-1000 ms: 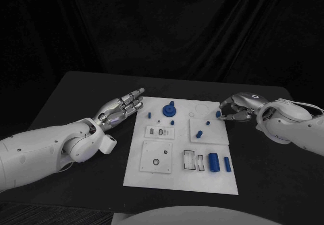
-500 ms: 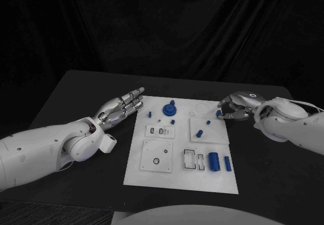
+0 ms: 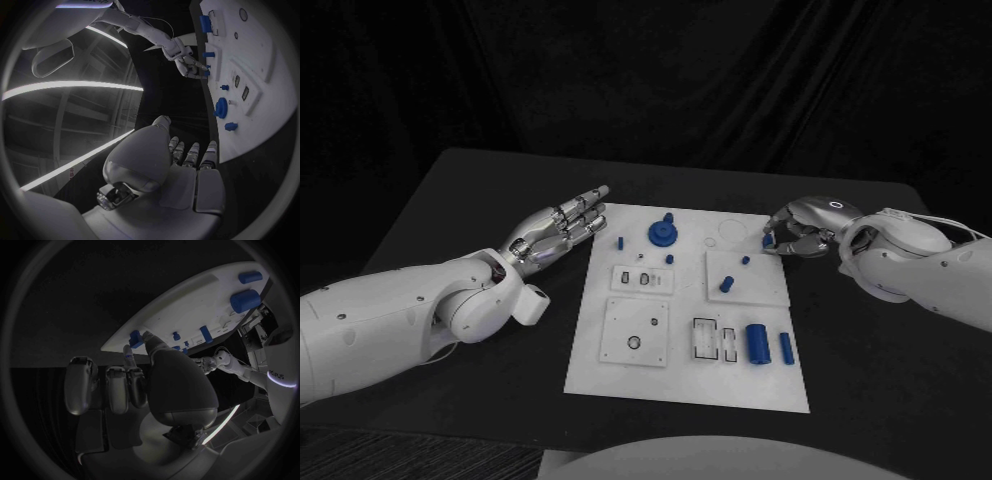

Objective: Assemble the parts on the task board

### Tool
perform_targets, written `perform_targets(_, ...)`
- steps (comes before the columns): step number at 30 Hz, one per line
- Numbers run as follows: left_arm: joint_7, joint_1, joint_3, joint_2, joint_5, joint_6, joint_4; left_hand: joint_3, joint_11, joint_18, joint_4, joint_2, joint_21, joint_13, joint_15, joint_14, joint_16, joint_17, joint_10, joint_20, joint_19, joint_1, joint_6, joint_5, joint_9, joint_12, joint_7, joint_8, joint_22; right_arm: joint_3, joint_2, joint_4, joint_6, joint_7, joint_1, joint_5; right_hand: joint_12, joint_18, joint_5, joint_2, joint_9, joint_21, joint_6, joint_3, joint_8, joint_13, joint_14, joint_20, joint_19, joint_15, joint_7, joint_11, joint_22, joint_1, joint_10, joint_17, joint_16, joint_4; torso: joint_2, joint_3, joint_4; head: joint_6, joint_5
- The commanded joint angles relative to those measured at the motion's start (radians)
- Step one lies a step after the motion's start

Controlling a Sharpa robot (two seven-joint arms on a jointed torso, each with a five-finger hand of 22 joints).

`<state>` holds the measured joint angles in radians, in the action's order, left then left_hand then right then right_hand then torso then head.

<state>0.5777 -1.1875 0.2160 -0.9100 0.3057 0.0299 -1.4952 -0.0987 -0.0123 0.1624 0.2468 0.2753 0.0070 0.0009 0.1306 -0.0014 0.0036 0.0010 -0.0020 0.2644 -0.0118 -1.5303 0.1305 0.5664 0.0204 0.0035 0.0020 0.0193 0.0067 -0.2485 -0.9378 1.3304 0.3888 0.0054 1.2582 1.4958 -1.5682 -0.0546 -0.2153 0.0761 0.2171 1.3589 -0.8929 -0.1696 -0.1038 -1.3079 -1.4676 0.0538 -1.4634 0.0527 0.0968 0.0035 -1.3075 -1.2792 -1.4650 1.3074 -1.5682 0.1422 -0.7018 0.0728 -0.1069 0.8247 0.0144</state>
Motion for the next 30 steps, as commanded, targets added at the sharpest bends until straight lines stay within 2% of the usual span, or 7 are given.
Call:
perform_targets(1,0.014,0.001,-0.001,0.001,0.000,-0.012,-0.002,0.006,0.006,0.018,0.002,-0.005,0.003,-0.001,0.005,0.001,-0.004,-0.001,0.002,0.006,-0.002,-0.001,-0.004,0.005,0.000,-0.003,0.000,0.001,0.001,0.001,0.002,-0.005,-0.008,0.002,-0.005,0.002,-0.003,0.005,-0.006,-0.001,0.003,-0.004,-0.010,0.001,-0.006,-0.263,-0.103,0.007,-0.003,-0.002,0.000,0.004,-0.199,-0.012,-0.106,0.263,-0.003,0.001,0.000,-0.0001,0.0009,0.001,0.001)
perform_targets(11,0.013,0.002,-0.001,0.002,0.000,-0.015,-0.002,0.008,0.007,0.018,0.001,-0.005,0.004,-0.001,0.006,0.001,-0.004,-0.001,0.002,0.007,-0.002,-0.001,-0.005,0.005,0.000,-0.003,0.000,0.001,0.001,0.001,0.008,-0.012,-0.007,0.001,-0.011,0.002,-0.003,0.005,-0.007,-0.009,0.022,-0.006,-0.043,0.001,-0.023,-0.263,-0.103,0.006,-0.002,0.000,-0.004,0.001,-0.198,-0.020,-0.106,0.263,-0.003,0.001,0.000,-0.0003,-0.0002,0.005,0.001)
perform_targets(17,0.013,0.002,-0.001,0.002,0.000,-0.016,-0.003,0.008,0.007,0.018,0.001,-0.005,0.004,-0.001,0.006,0.001,-0.004,-0.001,0.002,0.007,-0.002,-0.001,-0.005,0.005,0.000,-0.003,0.000,0.001,0.001,0.001,0.011,-0.014,-0.005,-0.004,-0.011,0.002,-0.003,0.005,-0.016,-0.030,0.037,-0.007,-0.066,-0.009,-0.033,-0.263,-0.103,0.003,-0.002,0.003,-0.009,-0.003,-0.198,-0.033,-0.106,0.263,-0.003,-0.002,0.000,-0.0002,0.0002,0.007,0.000)
perform_targets(22,0.012,0.002,-0.001,0.002,0.000,-0.017,-0.004,0.008,0.007,0.018,0.001,-0.005,0.004,-0.001,0.006,0.001,-0.004,-0.001,0.002,0.007,-0.002,-0.001,-0.005,0.005,0.000,-0.003,0.000,0.001,0.001,0.001,0.014,-0.014,0.035,0.005,-0.011,0.000,-0.003,0.005,-0.042,-0.067,0.058,-0.005,-0.110,-0.026,-0.052,-0.263,-0.103,-0.002,-0.003,0.009,-0.018,-0.010,-0.199,-0.045,-0.106,0.263,-0.003,-0.003,0.000,0.0002,0.0012,0.007,-0.001)
perform_targets(24,0.011,0.002,-0.001,0.002,0.000,-0.018,-0.005,0.008,0.007,0.018,0.001,-0.005,0.004,-0.001,0.006,0.001,-0.004,-0.001,0.002,0.007,-0.002,-0.001,-0.005,0.005,0.000,-0.003,0.000,0.001,0.001,0.001,0.015,-0.013,0.057,0.011,-0.011,-0.008,-0.003,0.005,-0.048,-0.073,0.061,-0.004,-0.114,-0.027,-0.054,-0.263,-0.103,-0.002,-0.003,0.010,-0.018,-0.010,-0.199,-0.044,-0.106,0.263,-0.003,-0.002,0.000,0.0003,0.0019,0.009,-0.001)
perform_targets(25,0.011,0.002,-0.001,0.003,0.000,-0.018,-0.005,0.008,0.007,0.018,0.001,-0.005,0.004,-0.001,0.006,0.001,-0.004,-0.001,0.002,0.007,-0.002,-0.001,-0.005,0.005,0.000,-0.003,0.000,0.001,0.001,0.001,0.015,-0.012,0.069,0.014,-0.011,-0.015,-0.003,0.005,-0.065,-0.082,0.067,-0.003,-0.121,-0.033,-0.057,-0.263,-0.103,-0.004,-0.004,0.011,-0.020,-0.012,-0.199,-0.047,-0.106,0.263,-0.003,-0.003,0.000,0.0003,0.0017,0.009,-0.001)
perform_targets(30,0.009,0.003,-0.001,0.003,0.000,-0.019,-0.006,0.011,0.008,0.018,0.000,-0.005,0.003,-0.001,0.007,0.001,-0.004,-0.001,0.002,0.007,-0.002,-0.001,-0.005,0.005,0.000,-0.003,0.001,0.001,0.001,0.001,0.015,-0.004,0.108,0.026,-0.011,-0.049,-0.003,0.006,-0.098,-0.091,0.080,-0.002,-0.136,-0.042,-0.063,-0.263,-0.103,-0.007,-0.005,0.014,-0.022,-0.014,-0.200,-0.055,-0.106,0.263,-0.003,-0.011,0.000,-0.0002,0.0006,0.006,-0.002)
